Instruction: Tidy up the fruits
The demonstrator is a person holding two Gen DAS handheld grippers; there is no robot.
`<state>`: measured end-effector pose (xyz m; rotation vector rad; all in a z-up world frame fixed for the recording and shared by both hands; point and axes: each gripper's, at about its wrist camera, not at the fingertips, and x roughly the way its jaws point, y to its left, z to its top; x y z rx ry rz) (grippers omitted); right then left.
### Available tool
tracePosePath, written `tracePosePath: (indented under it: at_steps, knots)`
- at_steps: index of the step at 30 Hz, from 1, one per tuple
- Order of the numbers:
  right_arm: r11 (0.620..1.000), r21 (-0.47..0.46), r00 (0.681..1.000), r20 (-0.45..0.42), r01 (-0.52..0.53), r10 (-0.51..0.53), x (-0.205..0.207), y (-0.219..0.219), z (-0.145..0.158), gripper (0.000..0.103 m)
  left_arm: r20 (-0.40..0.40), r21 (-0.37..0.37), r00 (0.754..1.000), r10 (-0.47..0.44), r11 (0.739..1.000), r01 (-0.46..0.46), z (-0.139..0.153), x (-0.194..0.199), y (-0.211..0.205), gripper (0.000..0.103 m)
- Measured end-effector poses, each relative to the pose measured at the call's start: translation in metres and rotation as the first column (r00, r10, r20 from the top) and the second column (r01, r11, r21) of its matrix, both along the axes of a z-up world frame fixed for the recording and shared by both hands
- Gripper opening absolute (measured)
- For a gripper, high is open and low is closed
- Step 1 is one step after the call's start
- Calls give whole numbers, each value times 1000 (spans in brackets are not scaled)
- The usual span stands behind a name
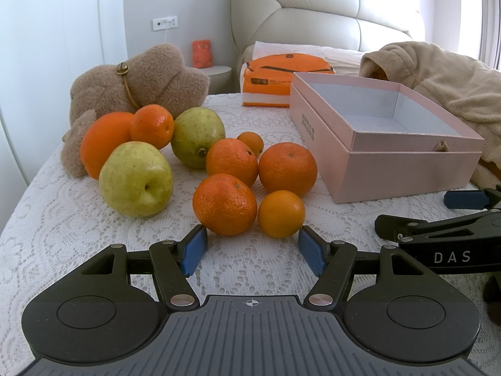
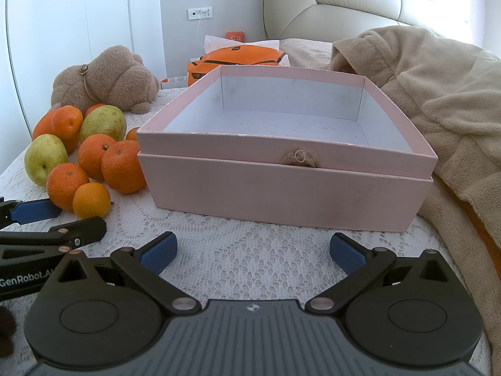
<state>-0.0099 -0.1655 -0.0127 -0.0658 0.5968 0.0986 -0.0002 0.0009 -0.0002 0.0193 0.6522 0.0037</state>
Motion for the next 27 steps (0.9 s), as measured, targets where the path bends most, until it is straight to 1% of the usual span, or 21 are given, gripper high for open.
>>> tracePosePath:
  at_steps: [12,18,20,22,24,25,27]
  knots:
    - [1000,0,1000,0,0,0,0,0,0,103,0,0,1000,0,1000,0,-1,0,-1,71]
    - [1000,0,1000,0,0,0,0,1,0,103,2,-14,1000,-1,1000,1,0,0,-1,70]
    - [1000,0,1000,0,0,0,-1,1,0,103,4,-31,1000,-4,999,4,1,-1,1,68]
    - [1000,-1,1000,-9,-1,1,0,2,0,103,6,-68,1000,-18,998,18,4,-6,6,68]
    - [1000,-8,999,-48,-8,7,3,6,4,103,5,-112,999,-31,993,32,8,-14,12,67]
    - [1000,-8,996,-84,-10,9,7,7,8,103,3,-130,999,-41,991,41,10,-18,14,67]
    - [1000,-10,993,-120,3,-4,11,9,7,103,8,-155,999,-47,987,48,16,-25,21,67]
